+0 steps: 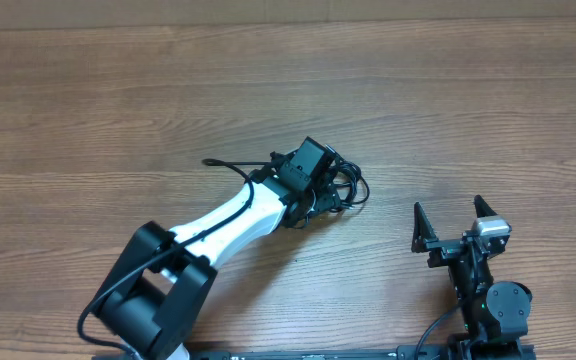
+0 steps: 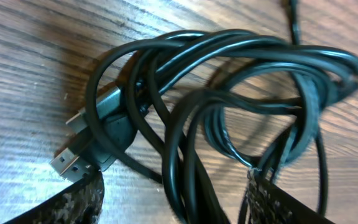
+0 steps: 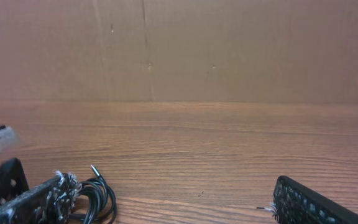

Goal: Untangle cables
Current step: 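Lower the left gripper onto the cable bundle and close on it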

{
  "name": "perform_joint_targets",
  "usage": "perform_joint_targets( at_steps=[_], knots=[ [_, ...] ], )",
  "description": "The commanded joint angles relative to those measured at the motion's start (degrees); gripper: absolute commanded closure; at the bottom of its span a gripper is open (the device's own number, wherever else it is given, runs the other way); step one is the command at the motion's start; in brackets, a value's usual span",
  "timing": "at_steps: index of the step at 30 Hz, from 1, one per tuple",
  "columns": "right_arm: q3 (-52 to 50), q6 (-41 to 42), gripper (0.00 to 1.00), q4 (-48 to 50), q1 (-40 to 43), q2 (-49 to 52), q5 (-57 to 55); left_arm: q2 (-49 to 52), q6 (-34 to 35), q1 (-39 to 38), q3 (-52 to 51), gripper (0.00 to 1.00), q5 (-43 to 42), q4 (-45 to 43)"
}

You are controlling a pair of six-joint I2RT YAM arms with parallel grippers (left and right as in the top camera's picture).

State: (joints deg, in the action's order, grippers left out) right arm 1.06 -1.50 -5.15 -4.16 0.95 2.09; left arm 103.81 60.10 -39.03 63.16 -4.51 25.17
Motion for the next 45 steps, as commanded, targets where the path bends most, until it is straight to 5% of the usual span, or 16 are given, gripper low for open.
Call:
perform_joint_targets(
  at_steps=[1, 9, 13, 14, 15, 21, 32, 45],
  knots=[
    [-0.59, -0.09, 0.0, 0.35, -0.26, -0.02, -0.5, 1.53, 0.85, -0.39, 0.85, 0.28, -1.49, -1.42],
    [-0.59, -0.09, 0.0, 0.33, -0.28, -0.02, -0.5, 1.62, 0.81, -0.39, 0.85, 0.47, -1.33, -1.57],
    [-0.59, -0.09, 0.0, 0.35, -0.28, -0.02, -0.5, 1.62, 0.81, -0.39, 0.85, 0.75, -1.29, -1.64],
    [-0.59, -0.09, 0.0, 0.33, -0.28, -0.02, -0.5, 1.62, 0.79, -0.39, 0.85, 0.93, -1.22, -1.64],
    [-0.59, -0.09, 0.0, 0.35, -0.28, -0.02, -0.5, 1.62, 0.79, -0.37, 0.85, 0.96, -1.25, -1.64],
    [-0.59, -0.09, 0.0, 0.33, -0.28, -0.02, -0.5, 0.11, -7.8, -0.37, 0.92, 0.96, -1.31, -1.64],
    [-0.59, -0.09, 0.0, 0.33, -0.28, -0.02, -0.5, -22.73, -59.04, -0.35, 1.07, 0.96, -1.25, 5.53],
    [-0.59, -0.09, 0.0, 0.33, -0.28, -0.02, -0.5, -42.71, -64.87, -0.35, 1.09, 0.96, 3.67, 20.9]
  ],
)
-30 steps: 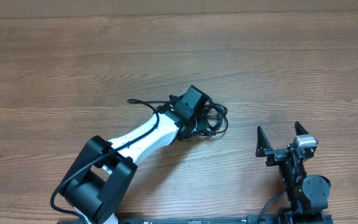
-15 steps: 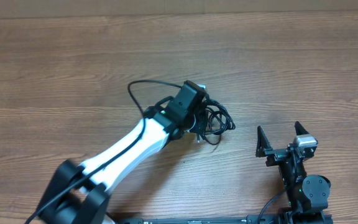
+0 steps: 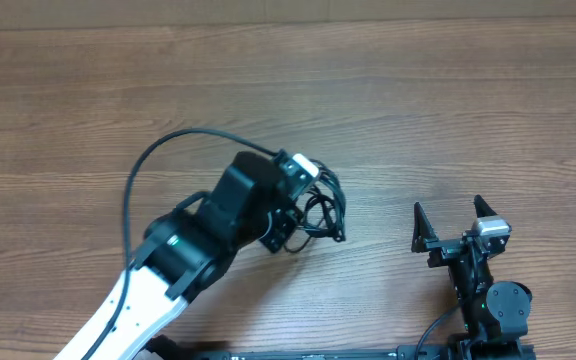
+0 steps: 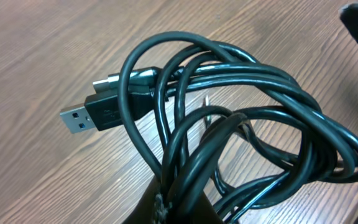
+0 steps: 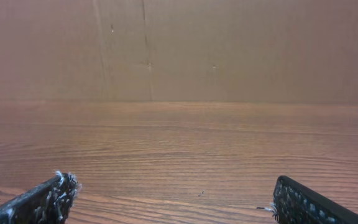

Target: Untangle cables

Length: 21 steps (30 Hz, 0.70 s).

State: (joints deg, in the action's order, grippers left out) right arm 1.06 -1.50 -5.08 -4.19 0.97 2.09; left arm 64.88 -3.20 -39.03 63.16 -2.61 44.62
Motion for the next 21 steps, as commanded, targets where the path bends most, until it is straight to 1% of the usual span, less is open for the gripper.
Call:
perform_joint_targets(
  at_steps=[1, 6, 8, 10, 12, 13, 14, 16, 17, 18, 20, 21],
  knots=[
    [-0.59, -0.09, 0.0, 0.26, -0.26, -0.04, -0.5, -4.92, -1.55, -0.35, 1.09, 0.96, 1.77, 2.21],
    [-0.59, -0.07, 0.0, 0.28, -0.26, -0.04, -0.46, -8.98, -1.53, -0.35, 1.09, 0.96, 1.75, 5.42],
    [-0.59, 1.81, 0.0, 0.44, -0.26, -0.04, -0.24, -9.81, -1.55, -0.35, 1.09, 0.96, 1.75, 6.21],
    [-0.57, 6.84, 0.0, 0.46, -0.26, -0.04, -0.22, -10.47, -1.53, -0.35, 1.09, 0.96, 1.75, 6.73],
    [-0.55, 17.9, 0.0, 0.42, -0.26, -0.04, 2.01, -11.32, -1.53, -0.35, 1.09, 0.96, 1.75, 7.74],
    [-0.17, 21.18, 0.0, 0.13, -0.26, -0.04, 4.83, -11.58, -1.53, -0.35, 1.09, 0.96, 1.77, 8.15],
    [0.33, 22.25, 0.0, -0.55, -0.26, -0.04, 7.34, -11.85, -1.53, -0.35, 1.07, 0.96, 1.77, 8.5],
    [3.3, 22.97, 0.0, -6.86, -0.26, -0.04, 12.66, -12.59, -1.53, -0.35, 1.07, 0.96, 1.77, 9.75],
    [4.74, 22.97, 0.0, -9.99, -0.26, -0.04, 13.11, -12.68, -1.53, -0.35, 1.07, 0.96, 1.79, 10.08],
    [7.74, 22.97, 0.0, -15.28, -0.26, -0.04, 13.05, -12.68, -1.49, -0.35, 1.07, 0.96, 2.21, 10.4],
    [12.52, 22.95, 0.0, -20.44, -0.26, -0.04, 13.03, -12.68, -1.22, -0.35, 1.07, 0.96, 2.21, 10.56],
    [14.03, 22.97, 0.0, -21.51, -0.26, -0.04, 13.05, -12.68, -0.96, -0.35, 1.09, 0.96, 2.21, 10.51]
  ],
)
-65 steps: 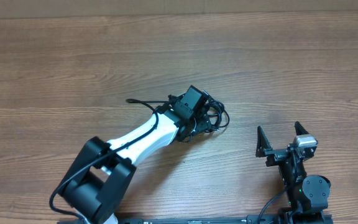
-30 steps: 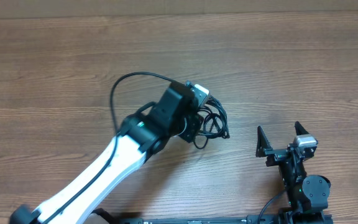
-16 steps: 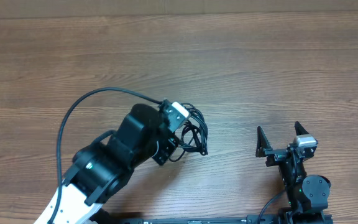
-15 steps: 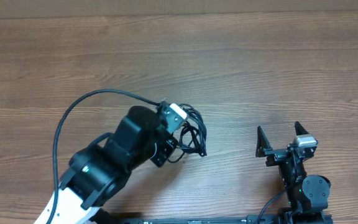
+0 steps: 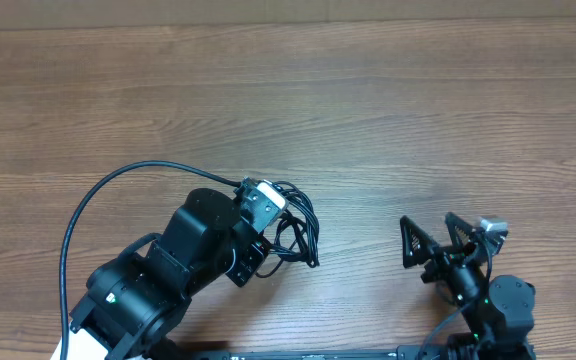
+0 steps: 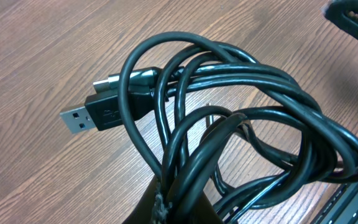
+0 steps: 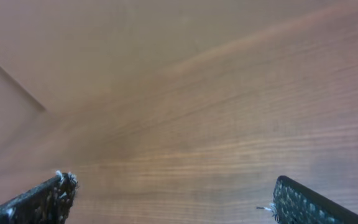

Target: Untangle cables

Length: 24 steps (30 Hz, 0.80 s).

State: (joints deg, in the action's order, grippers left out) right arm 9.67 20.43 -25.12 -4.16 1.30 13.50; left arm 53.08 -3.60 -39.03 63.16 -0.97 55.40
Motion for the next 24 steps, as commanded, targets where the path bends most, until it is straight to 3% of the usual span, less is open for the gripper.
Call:
perform_joint_targets(
  at_steps=[1, 8, 17, 21, 24],
  knots=[
    [7.52, 1.05, 0.0, -2.78, -0.28, -0.31, 1.64, -0.87, -0.24, -0.35, 1.07, 0.96, 0.57, -0.33],
    [19.15, 1.05, 0.0, -11.91, -0.28, 6.23, 1.77, -0.87, 0.68, -0.35, 1.09, 0.96, 0.55, -0.35],
    [39.93, -2.36, 0.0, -29.55, -0.28, 34.82, 17.75, -0.87, 3.89, -0.35, 1.09, 0.96, 0.55, -3.82],
    [42.12, -3.72, 0.0, -27.8, -0.28, 41.68, 31.3, -0.87, 6.67, -0.37, 1.09, 0.96, 0.48, -6.16],
    [42.12, -3.17, 0.0, -26.99, -0.28, 44.74, 33.33, -0.87, 8.35, -0.37, 1.07, 0.96, 0.52, -8.96]
  ],
)
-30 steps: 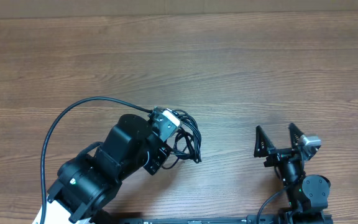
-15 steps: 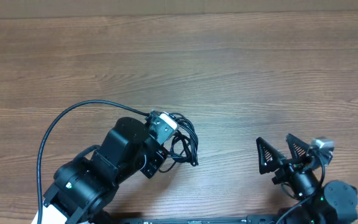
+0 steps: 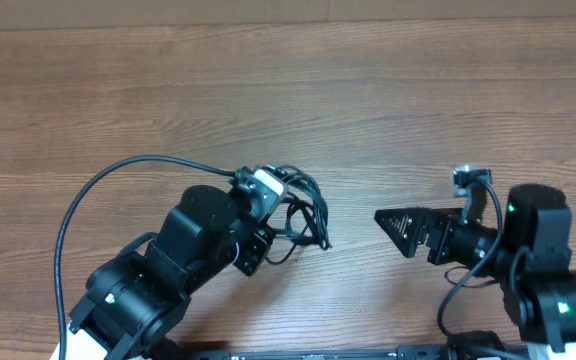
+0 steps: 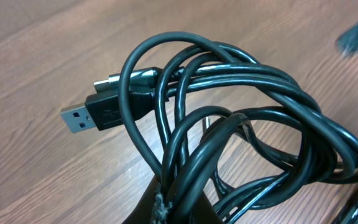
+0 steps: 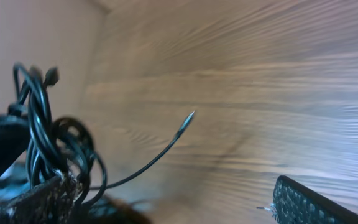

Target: Untangle cables

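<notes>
A tangle of black cables (image 4: 229, 124) with a USB plug (image 4: 82, 118) sticking out hangs from my left gripper (image 4: 179, 208), which is shut on several strands at the bundle's lower edge. From overhead the tangle (image 3: 306, 212) sits just right of the left gripper (image 3: 273, 232), above the wooden table (image 3: 388, 90). My right gripper (image 3: 388, 222) is open and points left at the tangle, a short gap away. In the right wrist view the tangle (image 5: 42, 134) is at the far left, and a thin loose cable end (image 5: 188, 118) reaches toward the gap between the open fingers (image 5: 309, 202).
The left arm's own black lead (image 3: 98, 195) loops over the table at the left. The arm bases stand along the front edge.
The right arm has come up from the front edge and turned to face left, its open gripper now close to the tangle. The left gripper still holds the tangle, slightly farther back.
First the left gripper was open around the tangle lying mid-table while the right arm rested at the front edge. Then it was shut on the strands and held the tangle farther left and nearer the front. Now the right gripper faces the held tangle.
</notes>
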{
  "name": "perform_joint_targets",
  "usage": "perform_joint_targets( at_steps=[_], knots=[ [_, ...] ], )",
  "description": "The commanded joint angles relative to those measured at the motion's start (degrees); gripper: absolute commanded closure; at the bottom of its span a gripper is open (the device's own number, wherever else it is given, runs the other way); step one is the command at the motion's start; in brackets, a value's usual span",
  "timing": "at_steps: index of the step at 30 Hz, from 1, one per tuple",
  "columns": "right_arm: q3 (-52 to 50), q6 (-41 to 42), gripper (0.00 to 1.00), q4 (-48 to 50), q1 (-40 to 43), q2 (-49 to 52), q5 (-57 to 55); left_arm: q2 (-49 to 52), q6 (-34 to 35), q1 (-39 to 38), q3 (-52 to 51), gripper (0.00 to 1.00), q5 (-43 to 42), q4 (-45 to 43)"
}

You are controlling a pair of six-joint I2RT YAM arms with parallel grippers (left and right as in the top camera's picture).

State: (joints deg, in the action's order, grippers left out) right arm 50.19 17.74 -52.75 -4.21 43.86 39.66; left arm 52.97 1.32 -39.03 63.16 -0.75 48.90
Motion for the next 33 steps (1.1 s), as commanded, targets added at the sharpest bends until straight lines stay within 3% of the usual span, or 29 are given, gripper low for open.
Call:
perform_joint_targets(
  at_steps=[1, 14, 27, 29, 31, 33],
  knots=[
    [1.6, 0.17, 0.0, 0.63, -0.24, 2.91, 7.19, -0.76, 3.43, -0.37, 1.07, 0.96, 0.31, -3.15],
    [1.6, 0.22, 0.0, 12.02, -0.24, 4.02, 26.75, -0.57, 4.74, -0.37, 1.07, 0.96, -1.29, -5.03],
    [1.6, 0.24, 0.0, 18.01, -0.24, 4.02, 32.5, 5.27, 0.35, -0.39, 1.07, 0.96, -20.55, -12.02],
    [1.6, 0.24, 0.11, 18.03, -0.24, 4.02, 32.48, 6.78, 0.33, -0.39, 1.07, 0.96, -22.77, -12.92],
    [1.6, 0.22, 0.28, 18.03, -0.24, 4.02, 32.48, 8.2, 0.37, -0.39, 1.07, 0.96, -24.46, -14.14],
    [1.6, 0.22, 0.31, 18.03, -0.24, 4.02, 32.46, 8.81, 0.37, -0.39, 1.07, 0.96, -24.87, -14.99]
  ],
)
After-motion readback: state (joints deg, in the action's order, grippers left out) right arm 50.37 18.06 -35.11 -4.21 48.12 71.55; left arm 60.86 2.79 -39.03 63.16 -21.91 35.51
